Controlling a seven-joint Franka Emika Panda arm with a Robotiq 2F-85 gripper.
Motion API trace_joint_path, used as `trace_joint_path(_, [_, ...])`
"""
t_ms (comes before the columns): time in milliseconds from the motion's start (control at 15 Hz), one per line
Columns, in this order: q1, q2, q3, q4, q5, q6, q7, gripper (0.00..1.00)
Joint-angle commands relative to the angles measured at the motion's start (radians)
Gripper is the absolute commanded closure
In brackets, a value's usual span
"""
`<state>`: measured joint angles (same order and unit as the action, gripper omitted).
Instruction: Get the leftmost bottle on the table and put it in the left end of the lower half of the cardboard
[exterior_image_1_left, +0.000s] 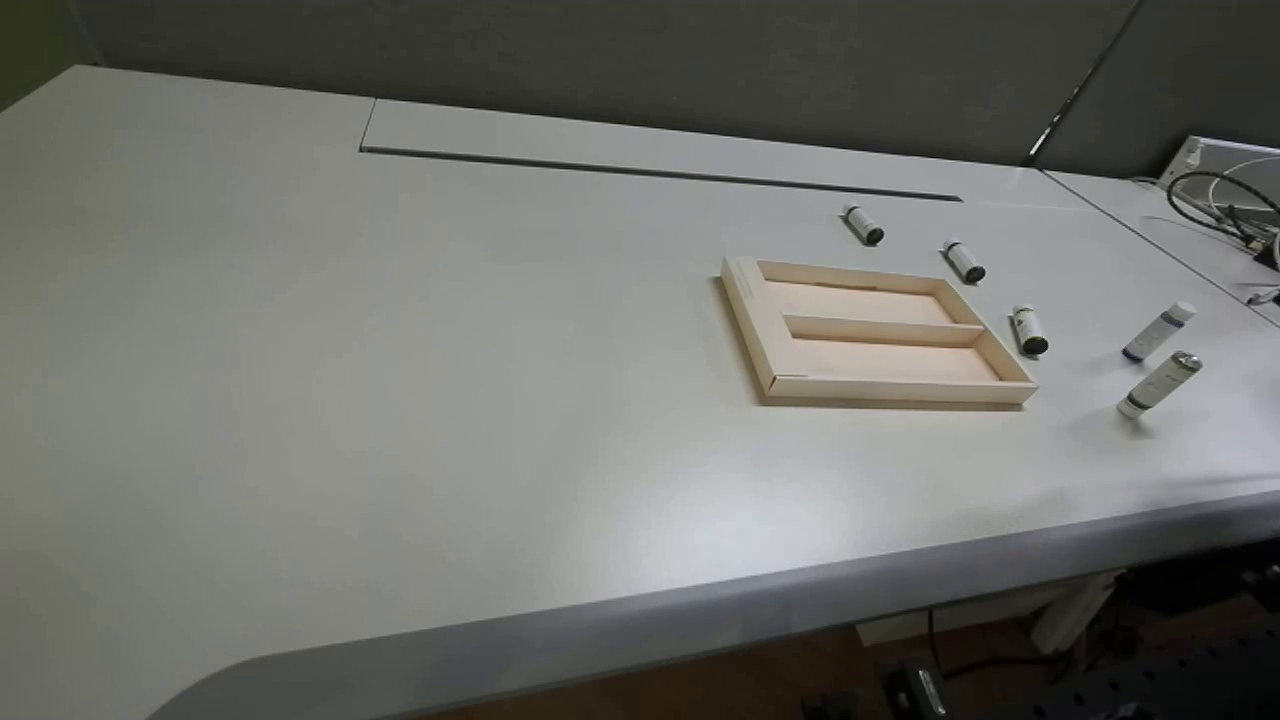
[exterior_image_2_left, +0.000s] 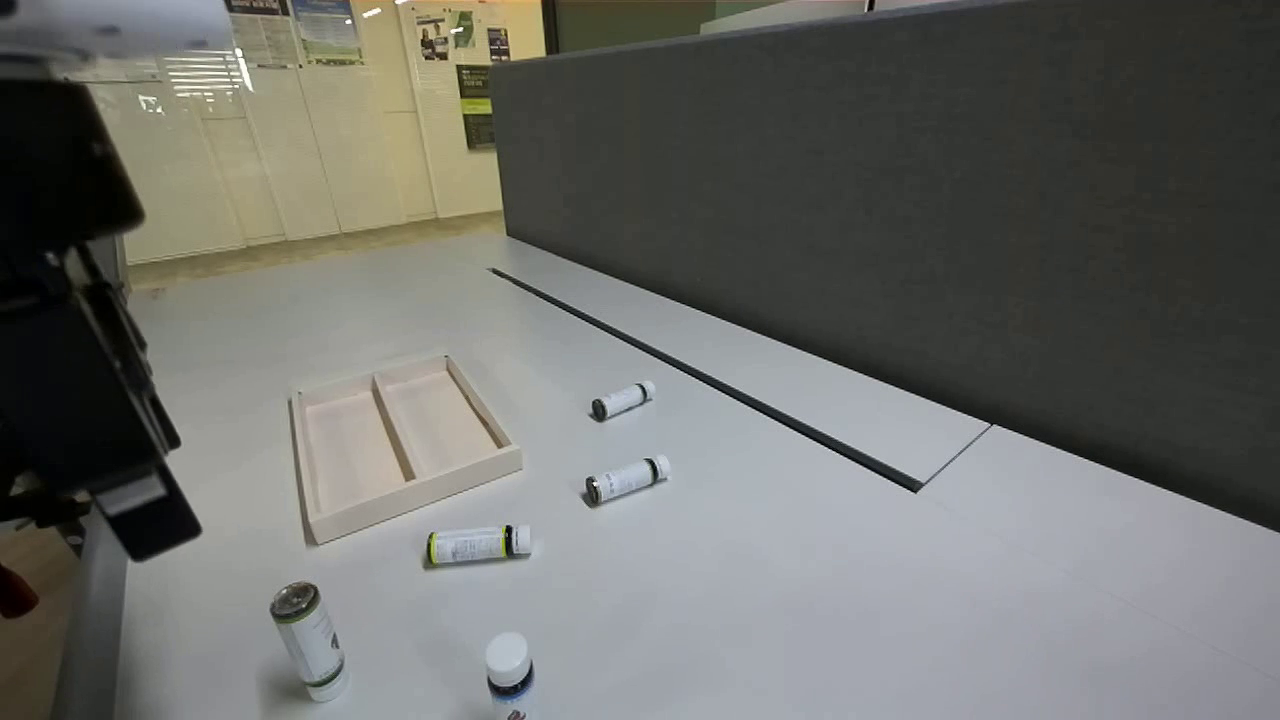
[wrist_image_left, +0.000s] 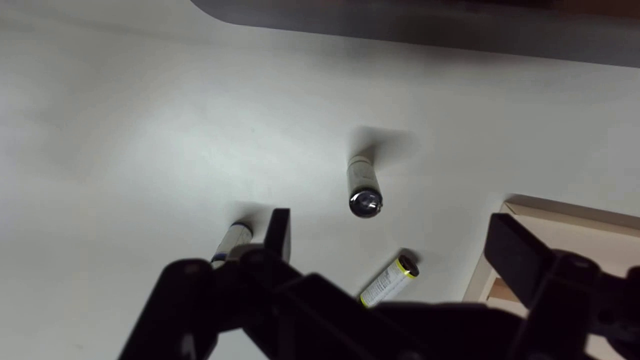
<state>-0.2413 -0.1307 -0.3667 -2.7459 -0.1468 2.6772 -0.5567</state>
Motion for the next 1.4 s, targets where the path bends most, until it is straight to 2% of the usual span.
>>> trace_joint_path(0, [0.008, 0.129, 0.007, 0.057, 0.091, 0.061, -0.056, 0.0])
trace_joint_path(267, [-0.009, 0.226, 0.061, 0.107, 0.217, 0.1, -0.102, 0.0])
trace_joint_path(533, [-0.033, 0.337, 0.12, 0.192, 0.243, 0.082, -0.07, 0.0])
trace_joint_path(933, [-0.09, 0.466, 0.187, 0.335, 0.271, -0.096, -0.029, 0.0])
trace_joint_path(1333, [-0.128, 0.531, 0.199, 0.462, 0.298, -0.35, 0.013, 0.0])
